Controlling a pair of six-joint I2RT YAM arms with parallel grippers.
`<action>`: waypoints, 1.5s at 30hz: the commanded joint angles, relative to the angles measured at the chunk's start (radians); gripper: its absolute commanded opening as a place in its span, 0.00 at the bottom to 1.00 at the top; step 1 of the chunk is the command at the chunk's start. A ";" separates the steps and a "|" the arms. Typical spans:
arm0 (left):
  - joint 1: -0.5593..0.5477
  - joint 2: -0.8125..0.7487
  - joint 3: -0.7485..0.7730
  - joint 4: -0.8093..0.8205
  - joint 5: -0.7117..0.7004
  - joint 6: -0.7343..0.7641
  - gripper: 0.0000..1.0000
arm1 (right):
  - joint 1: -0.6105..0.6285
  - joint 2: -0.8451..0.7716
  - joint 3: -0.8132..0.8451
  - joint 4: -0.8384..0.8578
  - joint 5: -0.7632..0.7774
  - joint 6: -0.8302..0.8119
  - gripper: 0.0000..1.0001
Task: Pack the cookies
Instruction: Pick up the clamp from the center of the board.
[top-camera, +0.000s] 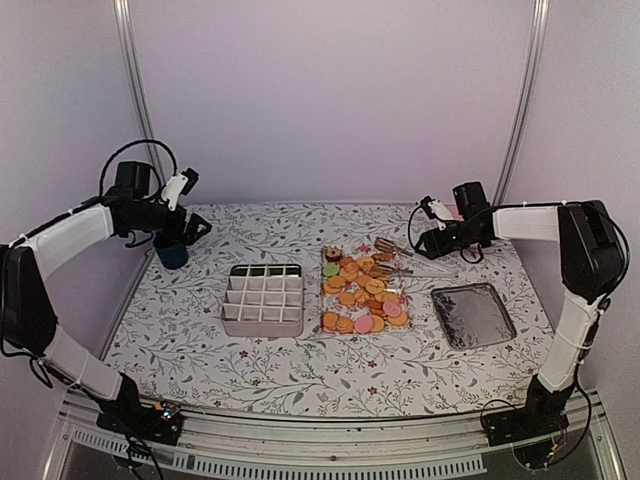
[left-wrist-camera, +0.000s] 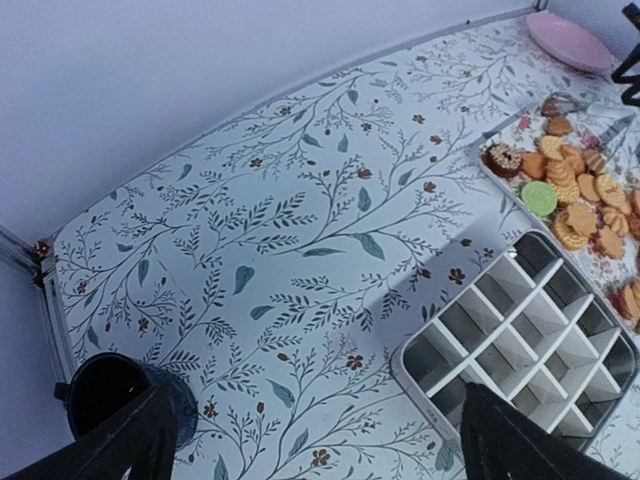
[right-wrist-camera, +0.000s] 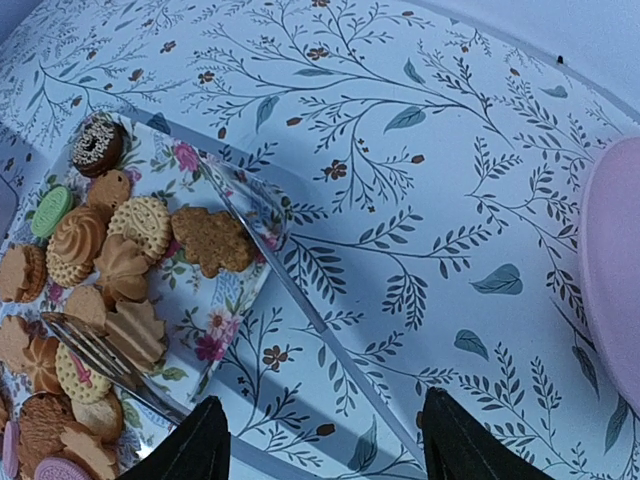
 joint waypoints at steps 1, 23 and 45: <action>-0.073 0.019 0.033 -0.083 0.013 0.070 0.99 | 0.003 0.058 0.079 -0.041 0.036 -0.019 0.65; -0.176 0.039 0.090 -0.200 0.102 0.098 0.97 | 0.003 0.208 0.166 -0.153 -0.018 -0.078 0.45; -0.210 0.007 0.097 -0.222 0.109 0.136 0.96 | 0.030 0.175 0.131 -0.128 0.072 -0.098 0.07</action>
